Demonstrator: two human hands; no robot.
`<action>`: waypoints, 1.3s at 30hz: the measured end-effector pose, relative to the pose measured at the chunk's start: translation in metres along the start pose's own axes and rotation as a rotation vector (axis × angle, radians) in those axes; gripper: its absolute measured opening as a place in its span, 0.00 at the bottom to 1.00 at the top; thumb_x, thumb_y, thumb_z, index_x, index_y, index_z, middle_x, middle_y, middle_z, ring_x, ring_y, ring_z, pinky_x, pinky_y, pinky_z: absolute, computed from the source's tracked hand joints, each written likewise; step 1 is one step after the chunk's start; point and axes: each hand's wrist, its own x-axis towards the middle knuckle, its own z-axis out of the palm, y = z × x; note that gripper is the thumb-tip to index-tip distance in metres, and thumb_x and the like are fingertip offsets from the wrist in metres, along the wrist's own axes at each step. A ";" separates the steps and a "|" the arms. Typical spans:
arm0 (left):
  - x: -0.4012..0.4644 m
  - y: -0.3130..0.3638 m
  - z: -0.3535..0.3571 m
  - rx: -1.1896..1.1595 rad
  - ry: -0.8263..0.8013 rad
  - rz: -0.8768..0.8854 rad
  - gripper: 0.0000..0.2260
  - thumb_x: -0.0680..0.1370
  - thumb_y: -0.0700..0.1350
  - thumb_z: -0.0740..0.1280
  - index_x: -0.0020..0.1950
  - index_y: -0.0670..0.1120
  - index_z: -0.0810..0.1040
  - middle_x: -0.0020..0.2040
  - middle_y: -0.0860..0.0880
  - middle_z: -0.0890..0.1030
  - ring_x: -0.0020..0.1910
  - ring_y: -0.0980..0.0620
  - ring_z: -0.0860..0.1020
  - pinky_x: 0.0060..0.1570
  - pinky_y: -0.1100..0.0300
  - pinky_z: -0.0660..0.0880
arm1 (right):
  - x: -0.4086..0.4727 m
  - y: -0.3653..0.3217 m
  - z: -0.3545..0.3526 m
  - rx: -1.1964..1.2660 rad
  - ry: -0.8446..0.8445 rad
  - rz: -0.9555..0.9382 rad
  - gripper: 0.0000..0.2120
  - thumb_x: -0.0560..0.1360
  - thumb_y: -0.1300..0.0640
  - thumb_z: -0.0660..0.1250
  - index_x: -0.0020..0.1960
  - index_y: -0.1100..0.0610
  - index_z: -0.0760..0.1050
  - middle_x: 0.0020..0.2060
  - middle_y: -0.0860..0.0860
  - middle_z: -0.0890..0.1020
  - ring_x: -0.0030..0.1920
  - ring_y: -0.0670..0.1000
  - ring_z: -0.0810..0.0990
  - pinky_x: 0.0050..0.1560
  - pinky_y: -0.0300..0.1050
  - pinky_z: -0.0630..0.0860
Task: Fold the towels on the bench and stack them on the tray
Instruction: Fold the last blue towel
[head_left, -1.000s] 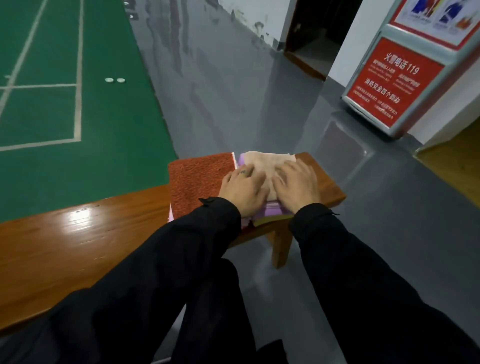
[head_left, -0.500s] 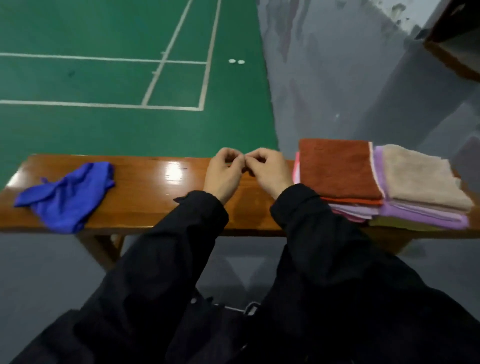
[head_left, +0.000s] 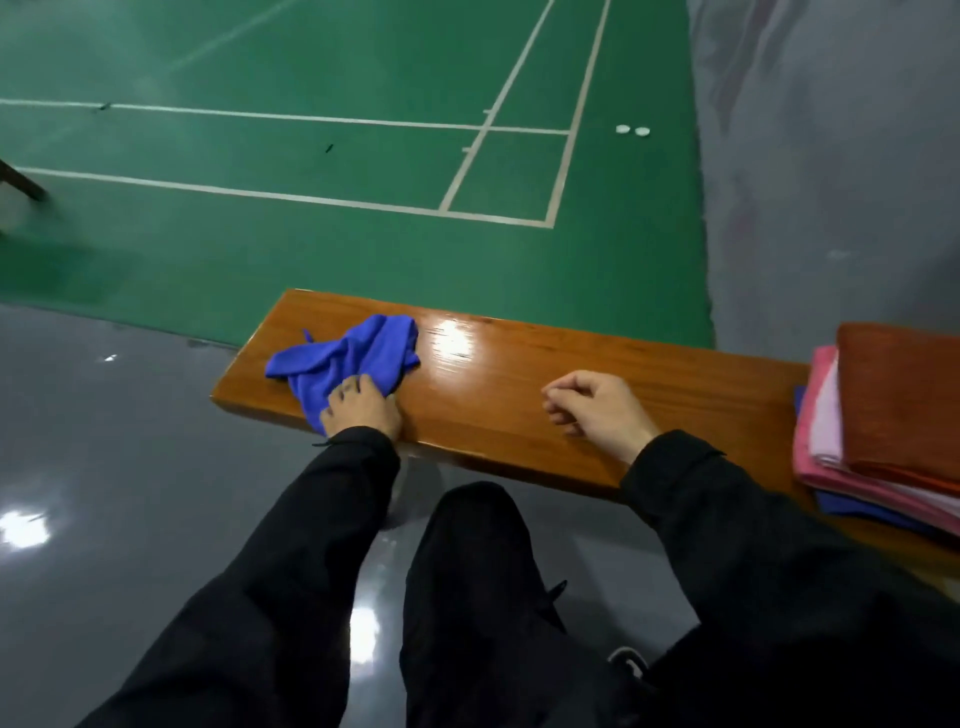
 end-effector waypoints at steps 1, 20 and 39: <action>0.007 -0.009 0.001 0.035 0.024 0.029 0.18 0.81 0.46 0.62 0.69 0.41 0.73 0.72 0.39 0.71 0.70 0.36 0.68 0.67 0.43 0.68 | -0.002 0.002 -0.002 -0.011 -0.015 0.018 0.05 0.82 0.57 0.67 0.51 0.55 0.82 0.46 0.52 0.86 0.45 0.50 0.83 0.47 0.47 0.79; -0.114 0.153 -0.066 -1.534 -0.845 0.125 0.15 0.84 0.43 0.58 0.45 0.38 0.80 0.41 0.42 0.84 0.39 0.47 0.82 0.39 0.61 0.81 | -0.032 -0.001 -0.052 -0.094 0.208 -0.503 0.16 0.78 0.61 0.71 0.63 0.47 0.80 0.58 0.45 0.84 0.59 0.44 0.81 0.64 0.52 0.78; -0.113 0.181 -0.066 -0.724 -0.518 0.575 0.16 0.77 0.52 0.64 0.45 0.39 0.81 0.41 0.43 0.81 0.42 0.48 0.77 0.49 0.52 0.74 | -0.059 -0.010 -0.087 0.162 0.280 -0.355 0.11 0.84 0.59 0.62 0.44 0.53 0.77 0.33 0.42 0.78 0.36 0.45 0.73 0.40 0.45 0.70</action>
